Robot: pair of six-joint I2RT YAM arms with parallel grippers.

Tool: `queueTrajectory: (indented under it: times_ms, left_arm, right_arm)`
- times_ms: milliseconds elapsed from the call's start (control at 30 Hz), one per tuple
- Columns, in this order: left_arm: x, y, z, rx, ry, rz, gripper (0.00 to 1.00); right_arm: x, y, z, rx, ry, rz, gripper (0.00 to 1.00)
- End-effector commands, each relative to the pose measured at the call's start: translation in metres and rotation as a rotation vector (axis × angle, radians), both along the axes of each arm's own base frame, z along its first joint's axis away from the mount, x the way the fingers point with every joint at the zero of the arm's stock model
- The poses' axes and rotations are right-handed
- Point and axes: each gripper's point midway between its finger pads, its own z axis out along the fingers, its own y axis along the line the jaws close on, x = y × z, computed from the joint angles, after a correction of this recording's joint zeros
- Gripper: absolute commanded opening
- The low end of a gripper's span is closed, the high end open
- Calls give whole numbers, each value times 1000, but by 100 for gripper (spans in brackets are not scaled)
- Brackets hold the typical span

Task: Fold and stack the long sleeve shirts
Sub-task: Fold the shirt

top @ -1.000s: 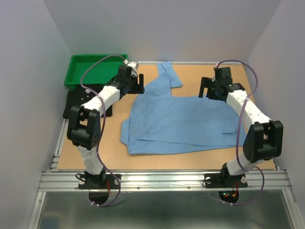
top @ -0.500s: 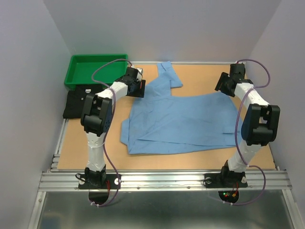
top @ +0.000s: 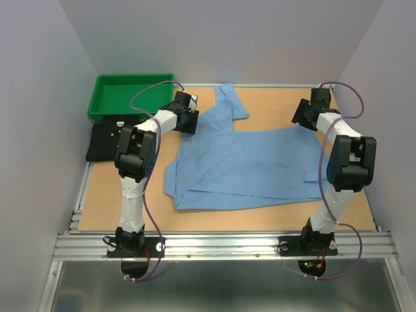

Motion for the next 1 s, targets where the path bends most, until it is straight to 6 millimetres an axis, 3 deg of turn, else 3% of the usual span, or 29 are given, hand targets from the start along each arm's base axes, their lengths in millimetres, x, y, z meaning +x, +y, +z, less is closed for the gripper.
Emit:
queueTrajectory:
  times_ms: [0,100,267,400,500,567,767,867,967]
  left_arm:
    - [-17,0,-11,29,70,-9,62]
    - [-23,2,-17,39,102,10,50]
    - [-29,1,-24,61,128,14,42]
    - [-31,-1,-25,63,136,11,25]
    - [-31,4,-28,89,133,26,23]
    - [-30,4,-28,90,131,25,8]
    - [-30,4,-31,87,129,26,1]
    - [-31,4,-34,85,133,28,0]
    - [-31,5,-37,89,136,29,0]
  right_arm:
    - [33,-14,40,-56,-131,-15,65]
    - [38,-16,39,-71,-133,-11,65]
    - [44,-26,33,-123,-116,-18,65]
    - [48,-34,25,-177,-93,-12,65]
    - [55,-37,20,-215,-80,23,65]
    - [59,-38,14,-234,-66,54,65]
    - [70,-35,-2,-245,-45,114,64]
    - [79,-34,-9,-242,-44,135,56]
    - [82,-32,-16,-233,-36,145,53]
